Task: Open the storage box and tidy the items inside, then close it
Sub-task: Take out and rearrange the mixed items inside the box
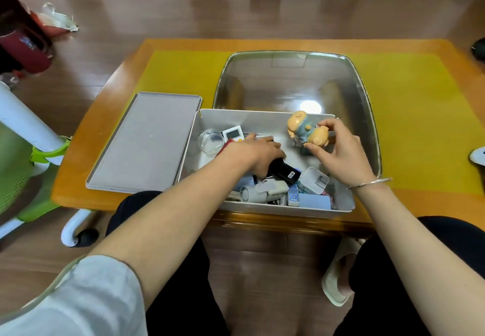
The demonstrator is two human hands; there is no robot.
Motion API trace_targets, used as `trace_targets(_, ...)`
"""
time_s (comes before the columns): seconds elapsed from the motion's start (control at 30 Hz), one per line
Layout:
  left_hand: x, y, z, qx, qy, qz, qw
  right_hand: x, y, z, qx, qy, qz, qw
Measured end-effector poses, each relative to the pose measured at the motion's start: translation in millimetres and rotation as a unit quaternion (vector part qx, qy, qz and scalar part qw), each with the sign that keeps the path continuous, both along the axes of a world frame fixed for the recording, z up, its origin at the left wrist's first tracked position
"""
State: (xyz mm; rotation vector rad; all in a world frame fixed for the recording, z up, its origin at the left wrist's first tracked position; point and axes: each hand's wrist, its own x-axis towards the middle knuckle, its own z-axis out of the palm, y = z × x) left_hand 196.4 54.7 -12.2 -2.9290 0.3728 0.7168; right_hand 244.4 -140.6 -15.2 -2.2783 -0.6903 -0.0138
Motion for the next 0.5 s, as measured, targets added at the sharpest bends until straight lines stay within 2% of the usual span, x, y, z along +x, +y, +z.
trace_targets(0.13, 2, -4, 8, 0.051, 0.015, -0.009, 0.999, 1, -2, -2, -0.014, 0.003, 0.001, 1.000)
trace_targets(0.3, 13, -12, 8, 0.040, 0.012, -0.012, 0.999, 5, -4, -5, -0.036, -0.009, 0.001, 0.999)
trace_targets(0.5, 4, -5, -6, 0.027, -0.085, -0.085, 0.992, 6, -2, -16, -0.079, -0.042, -0.002, 0.996)
